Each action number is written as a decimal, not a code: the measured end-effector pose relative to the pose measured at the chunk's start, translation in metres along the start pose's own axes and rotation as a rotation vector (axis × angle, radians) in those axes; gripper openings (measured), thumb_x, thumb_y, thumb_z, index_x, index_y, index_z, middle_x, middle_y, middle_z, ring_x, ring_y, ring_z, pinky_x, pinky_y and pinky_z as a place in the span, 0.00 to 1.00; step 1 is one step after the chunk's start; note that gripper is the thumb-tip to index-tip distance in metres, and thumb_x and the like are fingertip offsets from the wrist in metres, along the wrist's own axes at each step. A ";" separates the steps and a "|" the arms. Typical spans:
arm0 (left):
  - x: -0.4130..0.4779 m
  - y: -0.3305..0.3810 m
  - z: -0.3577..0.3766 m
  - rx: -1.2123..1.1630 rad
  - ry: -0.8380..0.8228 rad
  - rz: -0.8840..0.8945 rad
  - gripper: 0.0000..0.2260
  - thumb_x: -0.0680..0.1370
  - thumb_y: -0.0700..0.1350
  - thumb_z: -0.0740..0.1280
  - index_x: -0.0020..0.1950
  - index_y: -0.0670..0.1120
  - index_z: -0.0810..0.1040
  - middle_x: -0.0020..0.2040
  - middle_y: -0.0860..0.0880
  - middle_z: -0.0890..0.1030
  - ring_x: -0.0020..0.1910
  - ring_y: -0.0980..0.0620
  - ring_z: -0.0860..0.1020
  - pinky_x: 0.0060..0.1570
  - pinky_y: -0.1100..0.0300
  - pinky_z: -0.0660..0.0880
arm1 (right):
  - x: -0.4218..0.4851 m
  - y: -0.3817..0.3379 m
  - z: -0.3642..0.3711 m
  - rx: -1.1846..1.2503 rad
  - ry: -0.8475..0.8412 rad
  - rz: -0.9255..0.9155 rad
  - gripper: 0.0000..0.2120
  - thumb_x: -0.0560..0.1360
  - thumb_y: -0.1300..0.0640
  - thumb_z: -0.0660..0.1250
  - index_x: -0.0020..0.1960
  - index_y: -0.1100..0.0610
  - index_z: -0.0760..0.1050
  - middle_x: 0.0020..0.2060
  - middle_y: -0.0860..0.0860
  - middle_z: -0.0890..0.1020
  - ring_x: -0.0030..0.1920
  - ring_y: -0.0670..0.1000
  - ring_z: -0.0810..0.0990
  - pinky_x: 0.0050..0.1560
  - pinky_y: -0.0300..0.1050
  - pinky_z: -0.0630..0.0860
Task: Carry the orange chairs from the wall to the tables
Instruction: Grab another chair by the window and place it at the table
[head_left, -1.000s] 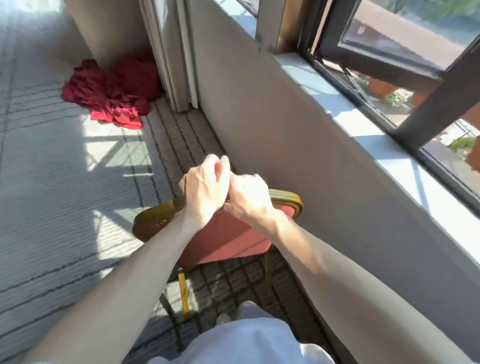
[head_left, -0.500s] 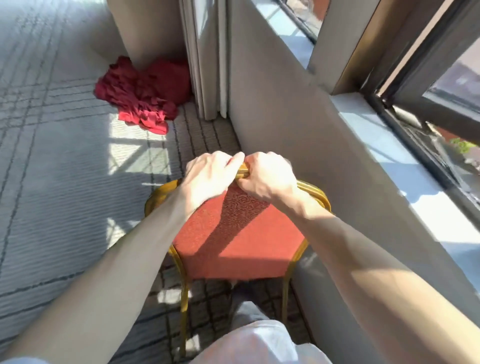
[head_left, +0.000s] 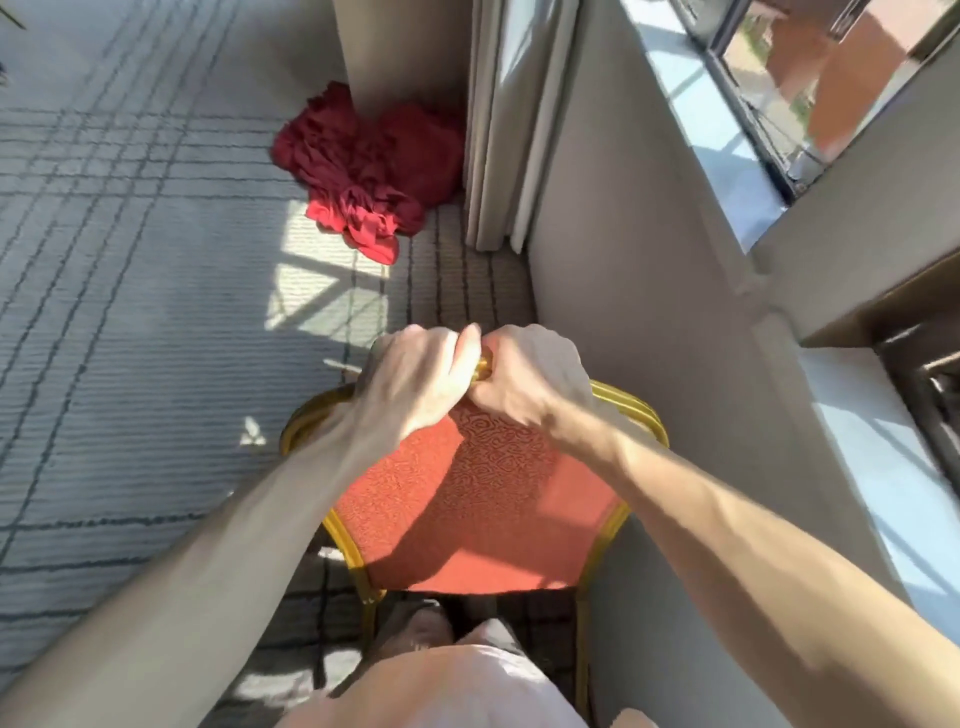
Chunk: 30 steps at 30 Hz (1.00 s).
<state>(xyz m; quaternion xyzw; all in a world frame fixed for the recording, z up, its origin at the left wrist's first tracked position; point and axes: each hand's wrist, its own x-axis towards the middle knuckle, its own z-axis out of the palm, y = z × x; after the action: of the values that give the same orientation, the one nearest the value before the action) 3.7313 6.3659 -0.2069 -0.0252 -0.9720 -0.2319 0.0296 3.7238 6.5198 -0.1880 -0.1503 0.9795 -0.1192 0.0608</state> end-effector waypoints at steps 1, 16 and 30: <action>0.001 0.000 -0.009 0.002 0.016 0.027 0.24 0.86 0.55 0.44 0.51 0.47 0.78 0.31 0.50 0.72 0.29 0.52 0.71 0.29 0.57 0.69 | 0.015 -0.009 0.001 -0.020 -0.010 -0.030 0.10 0.67 0.46 0.65 0.37 0.53 0.74 0.29 0.50 0.75 0.30 0.58 0.71 0.33 0.44 0.71; 0.001 -0.186 -0.147 0.125 0.300 -0.439 0.23 0.84 0.51 0.53 0.44 0.40 0.82 0.47 0.36 0.83 0.52 0.36 0.80 0.49 0.50 0.72 | 0.192 -0.240 0.006 -0.133 -0.014 -1.087 0.13 0.72 0.46 0.67 0.46 0.56 0.79 0.38 0.57 0.84 0.41 0.62 0.82 0.41 0.48 0.75; 0.021 -0.409 -0.177 0.312 0.520 -0.759 0.24 0.80 0.51 0.56 0.26 0.44 0.72 0.22 0.46 0.75 0.20 0.45 0.73 0.26 0.62 0.59 | 0.348 -0.446 0.122 0.013 0.007 -1.476 0.11 0.60 0.52 0.76 0.30 0.55 0.75 0.23 0.50 0.78 0.23 0.55 0.77 0.23 0.41 0.72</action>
<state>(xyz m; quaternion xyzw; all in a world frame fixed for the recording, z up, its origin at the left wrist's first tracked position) 3.6928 5.9218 -0.2316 0.3949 -0.8960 -0.0766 0.1884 3.5378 5.9731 -0.2226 -0.7696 0.6229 -0.1355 -0.0376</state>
